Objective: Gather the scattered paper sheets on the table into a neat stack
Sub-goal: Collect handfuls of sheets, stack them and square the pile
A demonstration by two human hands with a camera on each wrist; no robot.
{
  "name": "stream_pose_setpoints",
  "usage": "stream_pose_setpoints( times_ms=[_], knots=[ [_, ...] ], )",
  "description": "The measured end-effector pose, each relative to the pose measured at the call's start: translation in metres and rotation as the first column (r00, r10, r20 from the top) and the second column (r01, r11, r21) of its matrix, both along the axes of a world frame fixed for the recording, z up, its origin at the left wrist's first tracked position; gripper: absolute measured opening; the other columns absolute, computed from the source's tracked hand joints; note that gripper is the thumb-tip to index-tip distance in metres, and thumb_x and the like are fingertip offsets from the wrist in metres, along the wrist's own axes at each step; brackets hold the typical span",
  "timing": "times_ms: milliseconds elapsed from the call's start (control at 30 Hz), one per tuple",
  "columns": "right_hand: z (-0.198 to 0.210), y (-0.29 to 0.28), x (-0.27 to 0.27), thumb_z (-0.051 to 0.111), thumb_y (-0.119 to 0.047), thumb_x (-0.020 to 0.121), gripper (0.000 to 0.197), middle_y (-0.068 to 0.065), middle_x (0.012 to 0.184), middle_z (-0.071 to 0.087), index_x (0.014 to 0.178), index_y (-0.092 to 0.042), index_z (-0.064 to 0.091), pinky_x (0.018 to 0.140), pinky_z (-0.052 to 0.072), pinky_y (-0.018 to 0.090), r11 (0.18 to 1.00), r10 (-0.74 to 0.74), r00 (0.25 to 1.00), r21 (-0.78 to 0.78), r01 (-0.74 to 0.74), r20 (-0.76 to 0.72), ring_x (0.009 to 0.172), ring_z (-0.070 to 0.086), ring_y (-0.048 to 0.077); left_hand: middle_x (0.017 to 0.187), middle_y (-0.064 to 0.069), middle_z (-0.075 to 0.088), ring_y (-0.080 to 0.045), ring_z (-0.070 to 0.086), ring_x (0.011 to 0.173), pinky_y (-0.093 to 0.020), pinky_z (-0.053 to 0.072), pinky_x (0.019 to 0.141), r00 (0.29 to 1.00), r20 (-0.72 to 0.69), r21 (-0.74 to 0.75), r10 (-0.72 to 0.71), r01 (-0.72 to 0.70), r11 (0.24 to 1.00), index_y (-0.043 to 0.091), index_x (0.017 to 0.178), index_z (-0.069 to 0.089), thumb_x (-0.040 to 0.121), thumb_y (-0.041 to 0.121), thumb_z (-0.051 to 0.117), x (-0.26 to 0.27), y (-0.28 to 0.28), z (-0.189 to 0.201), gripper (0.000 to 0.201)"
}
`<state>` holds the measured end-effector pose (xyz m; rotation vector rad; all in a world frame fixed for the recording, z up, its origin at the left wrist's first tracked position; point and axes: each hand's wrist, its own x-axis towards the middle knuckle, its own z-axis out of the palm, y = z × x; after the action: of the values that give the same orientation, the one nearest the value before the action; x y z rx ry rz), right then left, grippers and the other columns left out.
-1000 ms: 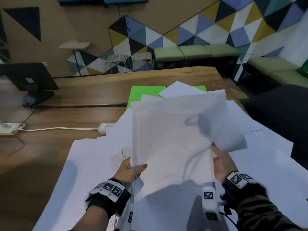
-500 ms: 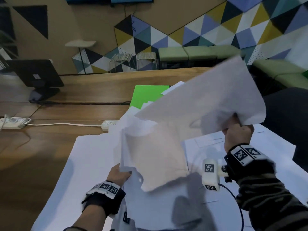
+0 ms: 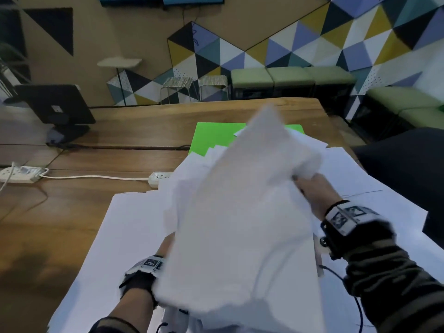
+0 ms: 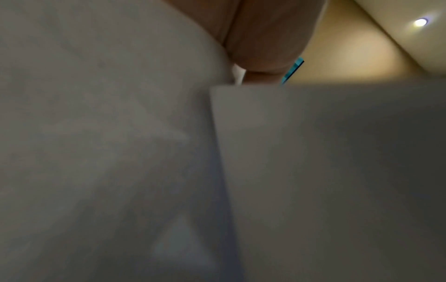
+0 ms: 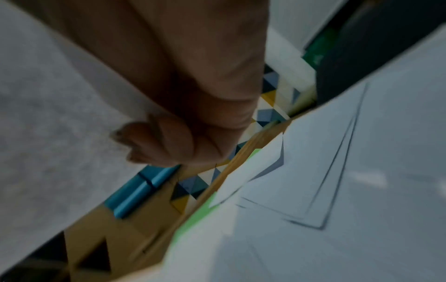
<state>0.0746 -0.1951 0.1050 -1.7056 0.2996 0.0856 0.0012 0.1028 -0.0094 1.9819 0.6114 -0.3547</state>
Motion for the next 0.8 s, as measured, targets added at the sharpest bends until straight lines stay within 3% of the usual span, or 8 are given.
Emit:
stream_pose_setpoints(
  times_ms=[133, 267, 367, 433, 500, 567, 667, 800],
  knots=[
    [-0.038, 0.008, -0.003, 0.043, -0.015, 0.096, 0.025, 0.017, 0.105, 0.062, 0.11, -0.003, 0.06, 0.079, 0.043, 0.03, 0.766, 0.276, 0.946, -0.556, -0.322, -0.168, 0.095, 0.059, 0.029, 0.085, -0.016, 0.065, -0.026, 0.059, 0.081, -0.03, 0.049, 0.074, 0.996, 0.003, -0.162, -0.093, 0.093, 0.982, 0.002, 0.084, 0.063, 0.086, 0.004, 0.059, -0.003, -0.011, 0.004, 0.006],
    [-0.062, 0.011, -0.008, 0.041, -0.014, 0.097, 0.039, 0.014, 0.135, 0.052, 0.135, -0.009, 0.045, 0.098, 0.038, 0.027, 0.668, 0.256, 0.936, -0.656, -0.352, -0.241, 0.123, 0.049, 0.03, 0.065, -0.006, 0.058, -0.022, 0.052, 0.068, -0.029, 0.041, 0.07, 0.998, 0.01, -0.322, -0.065, 0.065, 0.944, 0.009, 0.064, 0.059, 0.075, 0.007, 0.06, -0.012, -0.018, 0.006, 0.011],
    [-0.073, 0.019, -0.016, 0.047, -0.013, 0.095, 0.041, 0.017, 0.113, 0.062, 0.135, -0.008, 0.043, 0.085, 0.04, 0.023, 0.729, 0.237, 0.952, -0.612, -0.306, -0.195, 0.104, 0.058, 0.028, 0.078, -0.006, 0.067, -0.02, 0.062, 0.075, -0.026, 0.05, 0.071, 0.997, 0.027, -0.342, -0.076, 0.08, 0.936, 0.012, 0.086, 0.065, 0.091, 0.024, 0.06, -0.02, -0.027, 0.007, 0.015],
    [-0.081, 0.026, -0.023, 0.051, -0.013, 0.092, 0.036, 0.015, 0.08, 0.061, 0.128, -0.009, 0.046, 0.064, 0.039, 0.026, 0.784, 0.239, 0.954, -0.544, -0.299, -0.18, 0.077, 0.057, 0.026, 0.09, -0.005, 0.071, -0.02, 0.067, 0.085, -0.026, 0.054, 0.077, 0.993, 0.066, -0.34, -0.101, 0.118, 0.933, 0.016, 0.094, 0.066, 0.077, 0.034, 0.074, -0.024, -0.031, 0.001, 0.026],
    [-0.09, 0.03, -0.029, 0.054, -0.017, 0.091, 0.035, 0.014, 0.075, 0.059, 0.125, -0.011, 0.046, 0.056, 0.037, 0.023, 0.819, 0.227, 0.951, -0.487, -0.303, -0.209, 0.069, 0.051, 0.023, 0.1, -0.008, 0.072, -0.025, 0.067, 0.097, -0.038, 0.054, 0.088, 0.989, 0.097, -0.334, -0.113, 0.139, 0.932, 0.017, 0.098, 0.065, 0.05, 0.035, 0.081, -0.028, -0.033, -0.005, 0.054],
    [-0.098, 0.027, -0.034, 0.059, -0.02, 0.089, 0.041, 0.016, 0.091, 0.064, 0.126, -0.012, 0.046, 0.064, 0.043, 0.023, 0.867, 0.198, 0.956, -0.415, -0.274, -0.218, 0.078, 0.054, 0.022, 0.102, -0.011, 0.07, -0.026, 0.066, 0.098, -0.035, 0.055, 0.086, 0.988, 0.118, -0.292, -0.099, 0.13, 0.947, 0.016, 0.1, 0.062, 0.041, 0.033, 0.075, -0.028, -0.034, -0.008, 0.062],
    [-0.105, 0.01, -0.04, 0.072, -0.028, 0.078, 0.069, 0.017, 0.128, 0.051, 0.137, -0.015, 0.036, 0.098, 0.044, 0.035, 0.936, 0.056, 0.972, -0.326, -0.131, -0.228, 0.11, 0.054, 0.026, 0.091, 0.0, 0.069, -0.012, 0.067, 0.084, -0.009, 0.05, 0.066, 0.977, 0.191, -0.281, -0.092, 0.144, 0.949, 0.016, 0.097, 0.06, 0.067, 0.01, 0.076, -0.024, -0.035, 0.001, 0.035],
    [-0.1, -0.011, -0.046, 0.078, -0.031, 0.072, 0.097, 0.012, 0.149, 0.028, 0.147, -0.023, 0.017, 0.112, 0.025, 0.043, 0.995, -0.005, 0.972, -0.096, -0.018, -0.236, 0.138, 0.03, 0.026, 0.084, 0.003, 0.074, -0.009, 0.071, 0.078, -0.014, 0.053, 0.065, 0.955, 0.295, -0.416, -0.015, 0.142, 0.898, 0.008, 0.1, 0.063, 0.075, -0.002, 0.072, -0.011, -0.036, 0.027, 0.029]
  ],
)
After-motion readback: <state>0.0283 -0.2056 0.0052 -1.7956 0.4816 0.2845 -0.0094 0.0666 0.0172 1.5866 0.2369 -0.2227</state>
